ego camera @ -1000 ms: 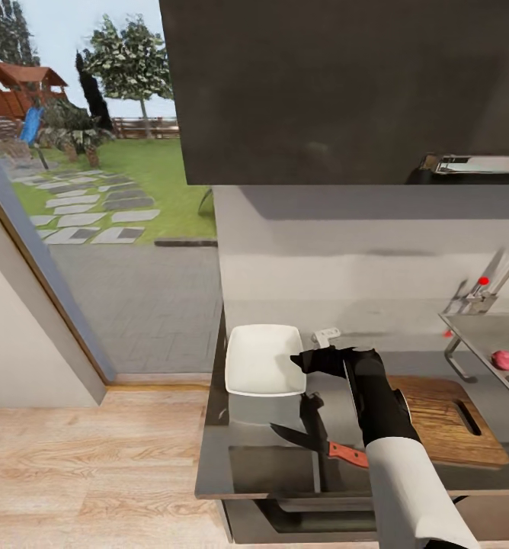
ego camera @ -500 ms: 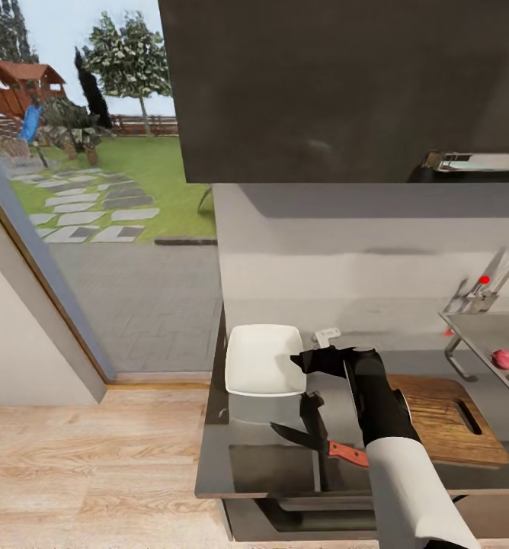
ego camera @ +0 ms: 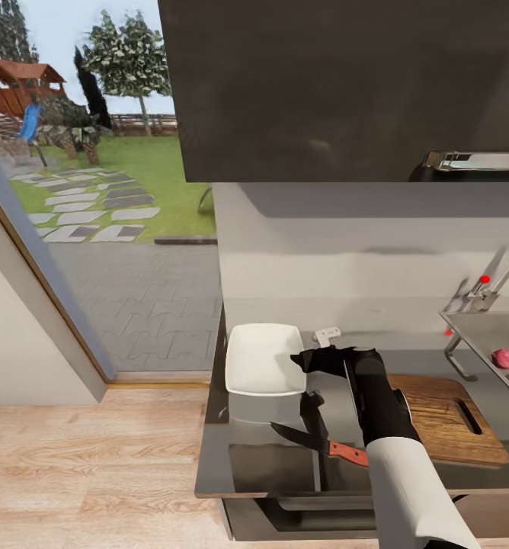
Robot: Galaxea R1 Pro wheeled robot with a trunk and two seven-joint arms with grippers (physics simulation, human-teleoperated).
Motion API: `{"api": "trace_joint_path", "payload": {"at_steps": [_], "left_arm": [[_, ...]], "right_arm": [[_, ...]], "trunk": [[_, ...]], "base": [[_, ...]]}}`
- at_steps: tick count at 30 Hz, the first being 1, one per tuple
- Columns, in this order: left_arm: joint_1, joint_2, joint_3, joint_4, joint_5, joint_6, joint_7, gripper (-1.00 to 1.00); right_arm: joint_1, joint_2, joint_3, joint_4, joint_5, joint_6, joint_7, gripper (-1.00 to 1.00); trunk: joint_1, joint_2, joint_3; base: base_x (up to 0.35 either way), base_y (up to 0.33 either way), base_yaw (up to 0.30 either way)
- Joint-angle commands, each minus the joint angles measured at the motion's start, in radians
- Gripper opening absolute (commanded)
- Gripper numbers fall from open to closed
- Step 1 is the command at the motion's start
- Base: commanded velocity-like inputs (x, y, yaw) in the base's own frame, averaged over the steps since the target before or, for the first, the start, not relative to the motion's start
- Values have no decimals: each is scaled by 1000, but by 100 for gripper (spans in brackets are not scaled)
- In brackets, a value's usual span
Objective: In the kitchen, take the Vidalia onion out of the sink, dice it on the chopping board with the paring knife, put the diced onion into the bowl on the countertop, then place both the paring knife and the chopping board into the sink.
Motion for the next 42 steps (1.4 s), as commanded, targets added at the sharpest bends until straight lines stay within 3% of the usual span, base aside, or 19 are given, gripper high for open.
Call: {"api": "trace_joint_path", "payload": {"at_steps": [1,4,5,30,33,42], "left_arm": [[0,-1,4,-2,2,-1,-4,100],[0,-1,4,-1,2,-1,-4,100],[0,-1,4,-2,2,-1,-4,100],[0,-1,4,0,2,-1,-4,100],[0,-1,4,0,2,-1,-4,100],[0,-1,4,0,2,-1,-4,100]], "right_arm": [[-1,1,-4,-2,8,2,11,-100],[-1,1,-4,-3,8,2,11,-100],[-1,1,-4,-3,8,2,11,100],[-1,1,-3,-8,8,2,11,100],[-1,1,-3,-34,8,2,11,100],[21,1,-2,-233,9,7,12,100]], "trunk": [[1,-2,-2],[1,-2,-2],[1,-2,-2],[1,-2,-2],[1,-2,-2],[1,-2,-2]], "base": [[0,0,0],[0,0,0],[0,0,0],[0,0,0],[0,0,0],[0,0,0]]}}
